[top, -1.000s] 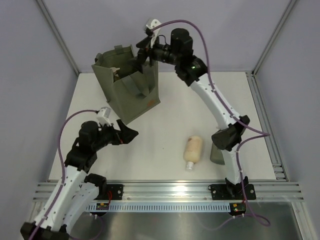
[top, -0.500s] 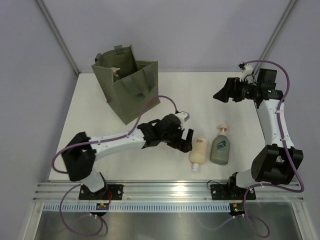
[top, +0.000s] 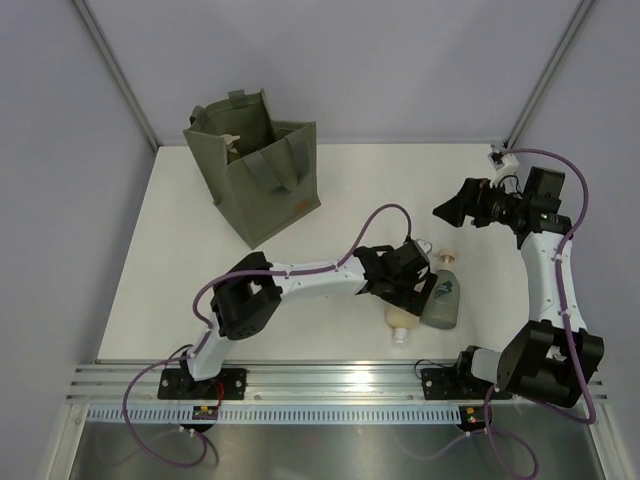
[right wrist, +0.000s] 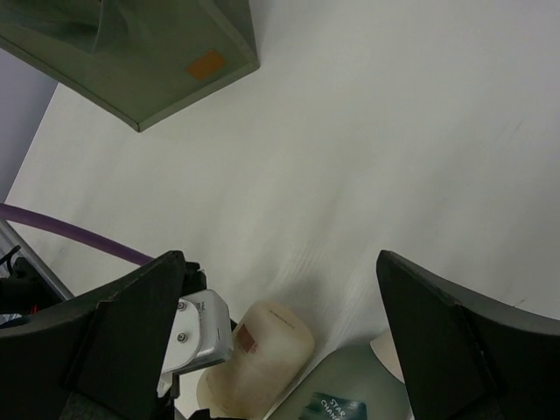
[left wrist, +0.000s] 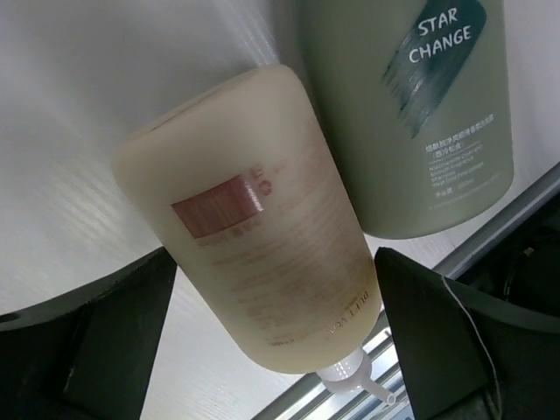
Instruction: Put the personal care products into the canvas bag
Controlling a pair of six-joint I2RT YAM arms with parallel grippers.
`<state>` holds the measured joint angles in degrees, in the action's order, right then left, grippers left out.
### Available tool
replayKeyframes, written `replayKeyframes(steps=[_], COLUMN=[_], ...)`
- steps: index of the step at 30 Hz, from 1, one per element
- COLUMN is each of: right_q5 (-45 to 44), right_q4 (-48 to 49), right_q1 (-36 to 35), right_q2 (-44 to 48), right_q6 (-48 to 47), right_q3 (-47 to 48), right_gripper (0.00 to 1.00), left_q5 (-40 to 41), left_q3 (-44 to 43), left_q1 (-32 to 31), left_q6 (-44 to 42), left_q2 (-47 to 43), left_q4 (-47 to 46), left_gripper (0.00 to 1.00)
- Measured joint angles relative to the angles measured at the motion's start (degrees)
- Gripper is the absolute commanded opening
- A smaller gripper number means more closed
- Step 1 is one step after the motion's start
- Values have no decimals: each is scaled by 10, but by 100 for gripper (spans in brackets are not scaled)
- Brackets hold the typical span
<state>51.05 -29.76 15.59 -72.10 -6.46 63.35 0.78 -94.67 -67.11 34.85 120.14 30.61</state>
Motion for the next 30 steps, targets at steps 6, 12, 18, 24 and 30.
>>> replayKeyframes(steps=[6,12,18,24,30], right_q5=[20,34,42,47,52], right_q4=[26,42,51,51,51], right_q1=[29,40,47,47,47], right_q2=[2,6,6,6,6], right_q6=[14,20,24,24,24], right_q3=[-21,-35,-39,-39,-39], right_gripper=[99,99,100,100,100], left_q5=[18,69,96,101,77], left_q3=[-19,-58,-50,12,143], left_q1=[-3,-4,-3,-3,9], left_q6=[10,14,19,-5,-81], left_q2=[37,78,76,39,-45], left_q4=[12,31,29,-26,-83], left_gripper=[96,90,54,1,0])
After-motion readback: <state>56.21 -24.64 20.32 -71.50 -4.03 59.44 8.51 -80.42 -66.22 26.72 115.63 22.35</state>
